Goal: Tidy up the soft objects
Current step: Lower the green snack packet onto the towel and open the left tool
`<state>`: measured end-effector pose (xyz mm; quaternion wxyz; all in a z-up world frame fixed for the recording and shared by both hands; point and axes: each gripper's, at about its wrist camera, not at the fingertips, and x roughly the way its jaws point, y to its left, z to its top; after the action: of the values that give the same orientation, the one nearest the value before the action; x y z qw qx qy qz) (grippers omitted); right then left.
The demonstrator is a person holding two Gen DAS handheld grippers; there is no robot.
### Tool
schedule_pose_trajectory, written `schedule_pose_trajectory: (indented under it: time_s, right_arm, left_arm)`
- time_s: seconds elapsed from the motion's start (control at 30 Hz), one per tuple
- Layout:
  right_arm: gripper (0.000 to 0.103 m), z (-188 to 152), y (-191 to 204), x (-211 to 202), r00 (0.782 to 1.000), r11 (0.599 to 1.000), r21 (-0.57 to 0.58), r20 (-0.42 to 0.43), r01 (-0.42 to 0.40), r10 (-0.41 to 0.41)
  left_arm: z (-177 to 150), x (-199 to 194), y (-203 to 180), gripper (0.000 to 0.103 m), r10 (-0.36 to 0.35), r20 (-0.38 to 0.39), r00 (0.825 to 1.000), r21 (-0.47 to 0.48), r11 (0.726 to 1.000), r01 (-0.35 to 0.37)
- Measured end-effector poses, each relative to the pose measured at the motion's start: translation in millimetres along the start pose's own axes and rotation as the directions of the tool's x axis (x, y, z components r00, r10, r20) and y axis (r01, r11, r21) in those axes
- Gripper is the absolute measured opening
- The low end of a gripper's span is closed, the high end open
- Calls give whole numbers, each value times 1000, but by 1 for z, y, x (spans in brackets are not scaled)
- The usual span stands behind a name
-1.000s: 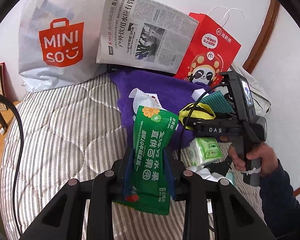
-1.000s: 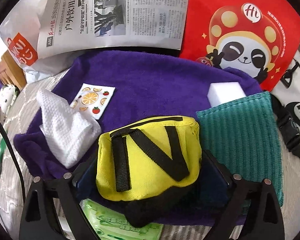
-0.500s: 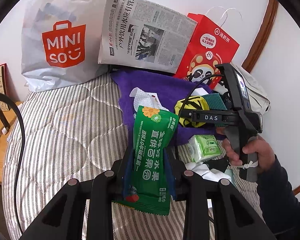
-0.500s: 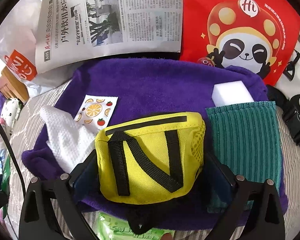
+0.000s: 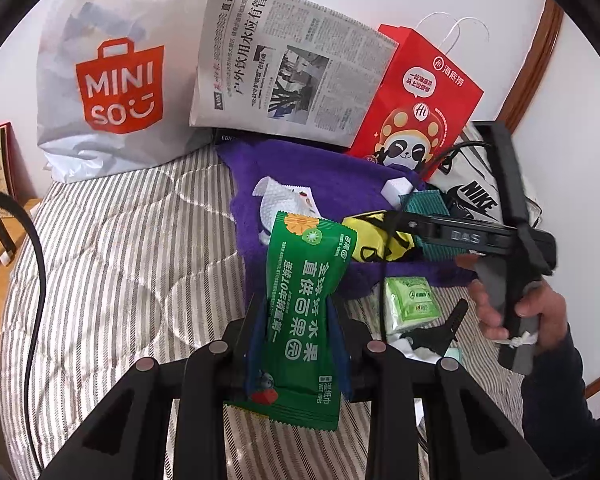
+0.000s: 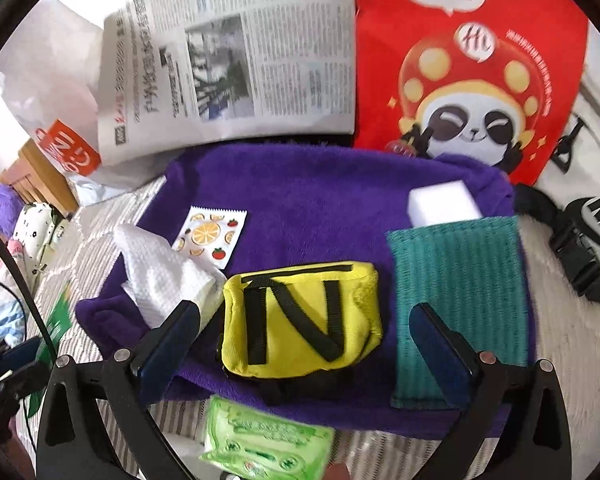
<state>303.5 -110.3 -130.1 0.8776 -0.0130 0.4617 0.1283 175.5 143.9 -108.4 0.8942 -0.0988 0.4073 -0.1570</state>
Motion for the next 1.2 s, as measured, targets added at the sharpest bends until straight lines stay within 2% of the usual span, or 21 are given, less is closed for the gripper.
schedule_pose_trajectory:
  time_s: [0.13,0.3,0.5,0.57,0.67,0.77,0.8,0.9,1.03,1.2]
  right_arm:
    - [103,-5,-18,-24,999,1000,-3,50,17,-17]
    - [103,-11,-40,-34,996,1000,-17,83,17,-16]
    - [103,-30,-67,-45,986,995,-46,143,91,-84]
    - [103,-36,-78,-44,987,997,-40,150,68,-61]
    - [103,-44,-91,-43,983,999,-20,179,29,-25]
    - [103,-50,-100,-46,977,1000,-2,214,-11,11]
    - [103,-53,-105,-46,973,998,20,227,-52,46]
    - [103,-57,-115,-43,968,988,74,224,-136,117]
    - [103,-59,-122,-39,966,975,118,203,-186,160]
    - [103,-63,-114,-42,966,983,97,225,-156,131]
  left_arm:
    - [11,4,-8,29,16,1,1000,16,1000,-16]
    - [32,20,-19,29,36,2,999,24,999,-36]
    - [59,56,-42,29,57,-5,998,36,998,-57]
    - [68,74,-51,29,74,-22,997,58,996,-72]
    - [82,97,-57,29,48,-49,998,51,998,-45]
    - [94,118,-64,29,87,-72,994,80,993,-82]
    - [97,125,-66,29,96,-76,992,91,992,-89]
    - [103,148,-66,29,104,-110,989,87,992,-95]
    - [107,174,-64,29,120,-153,981,70,991,-110]
    - [108,191,-68,29,167,-188,968,105,983,-149]
